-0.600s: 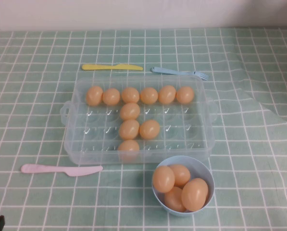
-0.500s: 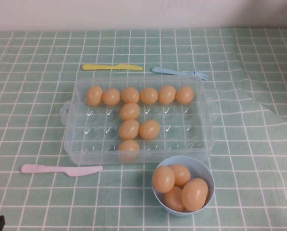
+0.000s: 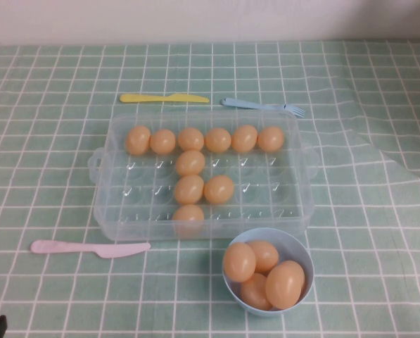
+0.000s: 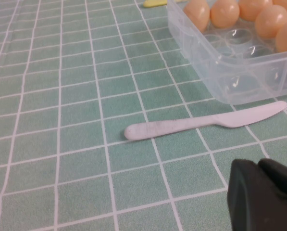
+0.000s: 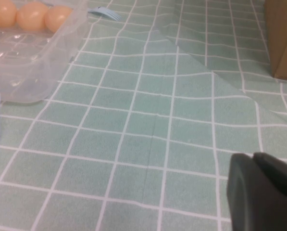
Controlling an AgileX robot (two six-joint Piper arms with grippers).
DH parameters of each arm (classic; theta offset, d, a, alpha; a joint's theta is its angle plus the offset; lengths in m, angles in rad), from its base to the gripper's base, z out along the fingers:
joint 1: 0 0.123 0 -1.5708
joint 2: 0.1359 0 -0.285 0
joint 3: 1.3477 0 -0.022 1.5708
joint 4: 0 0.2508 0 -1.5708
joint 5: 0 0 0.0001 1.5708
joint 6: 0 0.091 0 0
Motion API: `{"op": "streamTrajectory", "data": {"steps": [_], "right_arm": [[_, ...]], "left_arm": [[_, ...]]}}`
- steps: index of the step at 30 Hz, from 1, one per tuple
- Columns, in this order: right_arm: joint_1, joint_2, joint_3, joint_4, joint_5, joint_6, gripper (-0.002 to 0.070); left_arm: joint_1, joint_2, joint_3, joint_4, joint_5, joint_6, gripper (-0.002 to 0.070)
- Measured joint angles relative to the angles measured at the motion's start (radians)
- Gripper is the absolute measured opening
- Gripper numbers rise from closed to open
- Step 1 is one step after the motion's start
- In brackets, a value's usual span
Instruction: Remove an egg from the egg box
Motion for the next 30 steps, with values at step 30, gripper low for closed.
{"op": "streamTrajectory", "data": {"steps": [30], "right_arm": [[0.0, 0.0, 0.0, 0.265, -0.133, 0.0, -0.0017]], "left_arm": [[0.0, 0.0, 0.0, 0.0, 0.0, 0.0, -0.0004]]}}
